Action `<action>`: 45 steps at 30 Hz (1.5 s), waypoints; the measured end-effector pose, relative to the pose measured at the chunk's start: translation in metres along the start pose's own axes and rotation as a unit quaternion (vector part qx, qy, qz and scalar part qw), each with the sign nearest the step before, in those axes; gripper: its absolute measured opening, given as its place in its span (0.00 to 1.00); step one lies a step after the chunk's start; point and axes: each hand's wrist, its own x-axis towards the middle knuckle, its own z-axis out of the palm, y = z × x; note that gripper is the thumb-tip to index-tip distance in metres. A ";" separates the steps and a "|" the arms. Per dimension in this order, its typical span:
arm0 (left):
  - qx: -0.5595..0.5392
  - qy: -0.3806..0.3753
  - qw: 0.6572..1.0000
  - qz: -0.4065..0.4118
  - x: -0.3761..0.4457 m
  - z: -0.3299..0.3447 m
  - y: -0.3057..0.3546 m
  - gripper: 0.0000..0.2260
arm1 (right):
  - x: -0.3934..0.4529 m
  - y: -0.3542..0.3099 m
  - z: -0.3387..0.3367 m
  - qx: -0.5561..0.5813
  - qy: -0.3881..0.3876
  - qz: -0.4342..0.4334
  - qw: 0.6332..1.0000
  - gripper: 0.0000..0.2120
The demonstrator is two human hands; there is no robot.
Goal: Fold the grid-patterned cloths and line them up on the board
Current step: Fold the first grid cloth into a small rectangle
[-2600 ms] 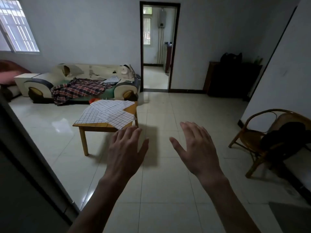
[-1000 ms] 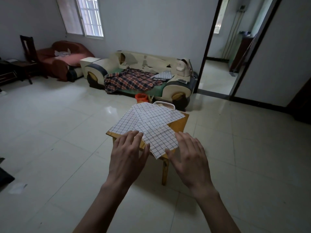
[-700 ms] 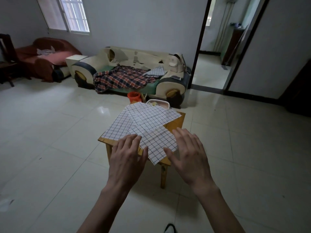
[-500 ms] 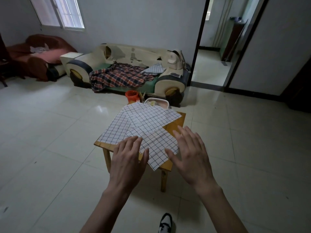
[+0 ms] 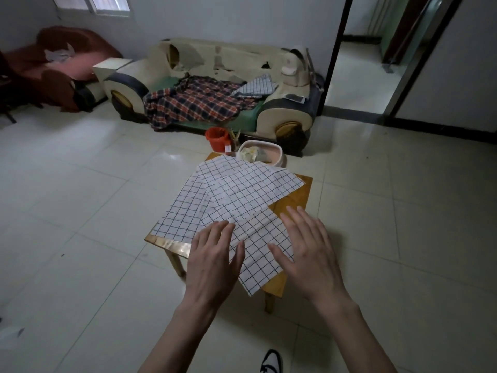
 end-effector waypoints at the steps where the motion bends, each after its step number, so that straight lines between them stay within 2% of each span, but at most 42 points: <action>1: 0.001 -0.003 1.000 -0.003 0.008 0.008 -0.001 0.23 | 0.009 0.007 0.006 0.004 -0.002 -0.002 1.000 0.33; 16: 0.008 -0.072 0.996 -0.043 0.095 0.116 -0.052 0.21 | 0.114 0.071 0.122 0.037 -0.083 -0.013 0.996 0.32; 24: -0.038 -0.115 0.990 -0.069 0.109 0.178 -0.096 0.21 | 0.153 0.087 0.177 0.030 -0.122 -0.021 0.992 0.31; 36: -0.047 -0.106 0.981 -0.157 0.104 0.284 -0.116 0.20 | 0.185 0.148 0.280 0.060 -0.226 -0.110 0.966 0.31; 45: -0.076 -0.065 0.972 -0.212 0.083 0.385 -0.125 0.18 | 0.196 0.202 0.378 0.097 -0.259 -0.148 0.949 0.30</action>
